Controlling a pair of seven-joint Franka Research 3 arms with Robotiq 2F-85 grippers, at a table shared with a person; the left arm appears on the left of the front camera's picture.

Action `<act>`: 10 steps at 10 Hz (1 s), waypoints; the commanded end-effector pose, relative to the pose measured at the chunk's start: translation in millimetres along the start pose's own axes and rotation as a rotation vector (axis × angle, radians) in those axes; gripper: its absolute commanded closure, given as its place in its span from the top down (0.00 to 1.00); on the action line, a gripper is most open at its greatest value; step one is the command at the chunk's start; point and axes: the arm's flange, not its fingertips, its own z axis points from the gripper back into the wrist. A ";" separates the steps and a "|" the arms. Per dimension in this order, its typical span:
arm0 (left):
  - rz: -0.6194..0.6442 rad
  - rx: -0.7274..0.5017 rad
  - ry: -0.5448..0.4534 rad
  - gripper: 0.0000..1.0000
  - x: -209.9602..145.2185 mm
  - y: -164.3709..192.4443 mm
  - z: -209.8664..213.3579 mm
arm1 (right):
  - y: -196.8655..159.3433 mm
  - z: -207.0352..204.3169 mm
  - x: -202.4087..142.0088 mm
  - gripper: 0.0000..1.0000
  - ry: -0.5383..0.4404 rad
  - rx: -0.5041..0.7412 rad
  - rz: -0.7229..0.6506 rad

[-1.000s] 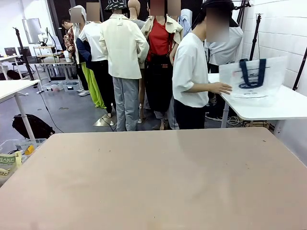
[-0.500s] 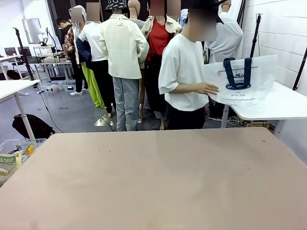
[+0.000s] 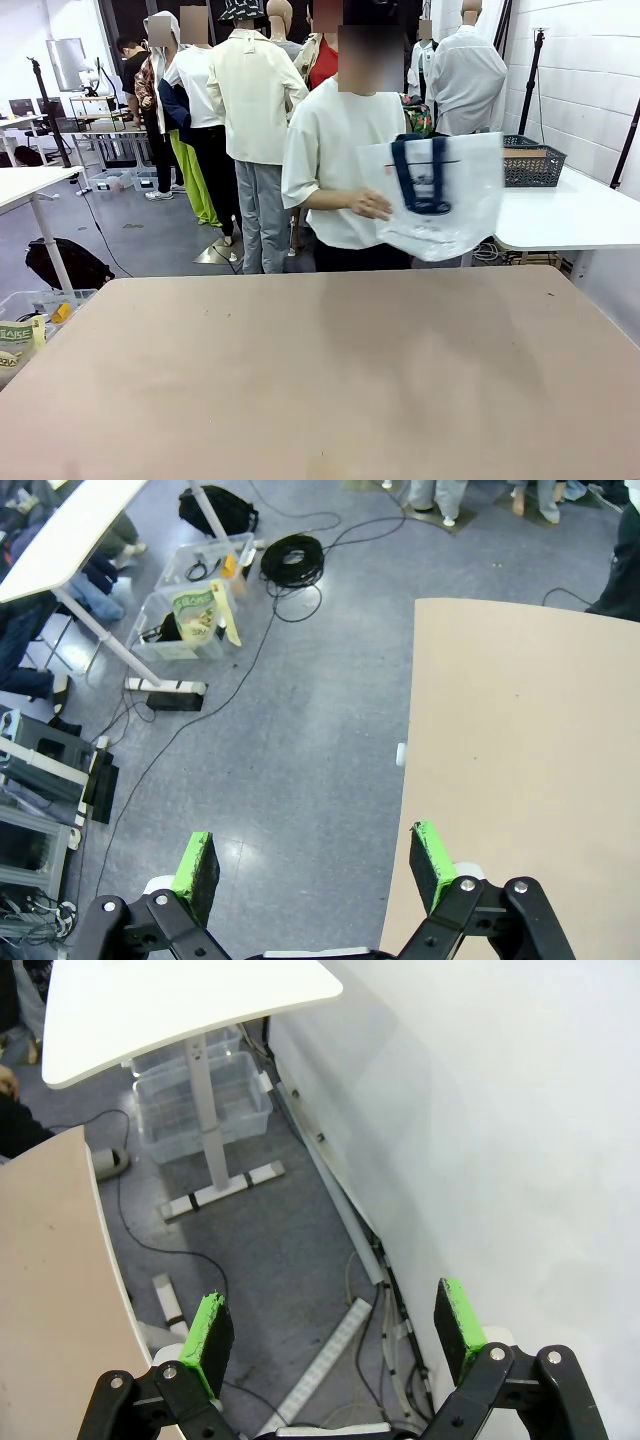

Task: Transfer purchased items from the store into the shopping bag.
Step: Open the Reusable shopping bag in the center of the table.

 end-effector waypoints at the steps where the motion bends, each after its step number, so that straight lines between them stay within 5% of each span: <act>1: -0.019 0.005 -0.002 1.00 -0.1 1.8 1.9 | -0.9 0.1 -0.2 1.00 0.012 -0.001 0.010; 10: -0.019 0.005 -0.002 1.00 -0.1 1.8 1.9 | -0.9 0.1 -0.2 1.00 0.012 -0.001 0.010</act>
